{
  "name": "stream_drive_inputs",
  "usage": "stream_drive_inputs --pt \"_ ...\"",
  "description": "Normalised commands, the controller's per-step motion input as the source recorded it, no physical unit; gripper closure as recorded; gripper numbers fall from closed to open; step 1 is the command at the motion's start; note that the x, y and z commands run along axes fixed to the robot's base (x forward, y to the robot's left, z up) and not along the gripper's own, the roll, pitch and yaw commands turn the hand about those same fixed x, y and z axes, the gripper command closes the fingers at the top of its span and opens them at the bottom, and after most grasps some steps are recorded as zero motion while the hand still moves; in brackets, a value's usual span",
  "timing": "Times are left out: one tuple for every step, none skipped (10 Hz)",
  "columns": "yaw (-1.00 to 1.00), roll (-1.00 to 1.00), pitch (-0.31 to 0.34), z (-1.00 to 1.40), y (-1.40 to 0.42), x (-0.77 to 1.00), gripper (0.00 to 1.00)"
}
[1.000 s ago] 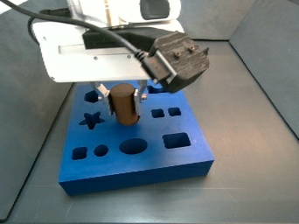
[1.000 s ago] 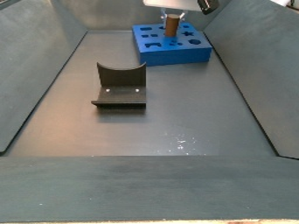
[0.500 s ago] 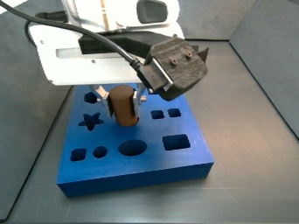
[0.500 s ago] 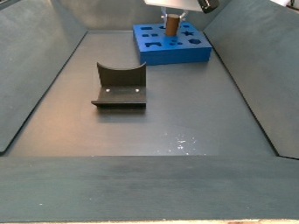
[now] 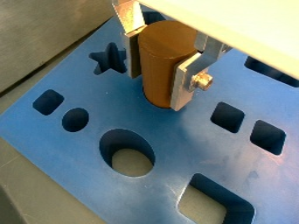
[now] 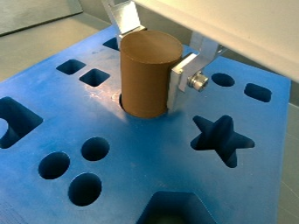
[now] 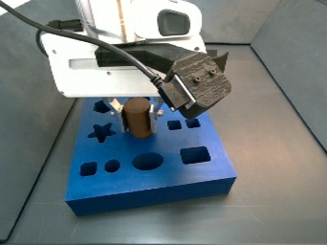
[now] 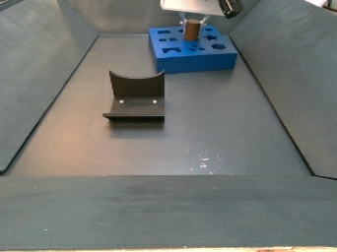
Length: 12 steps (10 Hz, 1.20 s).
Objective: Pick up the round object. Move up. Place the round object on the fixture. Regrasp the round object. Move to above the board. Insert the round object.
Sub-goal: Insert the round object.
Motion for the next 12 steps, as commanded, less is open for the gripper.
stream_drive_inputs --pt "-0.14 -0.04 0.280 -0.93 0.00 0.06 1.00" --pt "-0.11 -0.01 0.286 -0.93 0.00 0.11 1.00" --pt "-0.02 -0.03 0.100 -0.26 0.00 0.04 1.00" --pt "0.00 0.00 0.000 -0.14 0.00 0.00 1.00" --pt "0.00 -0.03 -0.294 -0.85 0.00 -0.05 1.00" --pt "0.00 0.00 -0.220 -1.00 0.00 -0.03 1.00" --pt "0.00 0.00 0.000 -0.40 0.00 0.03 1.00" --pt "0.00 0.01 0.011 0.00 0.00 0.00 1.00" --pt "0.00 0.02 0.023 0.00 0.00 0.00 1.00" --pt "0.00 0.02 0.020 -0.01 0.00 0.00 1.00" --pt "0.00 0.01 0.014 -0.02 0.00 0.00 1.00" --pt "0.00 0.06 0.009 -0.02 0.00 -0.02 1.00"
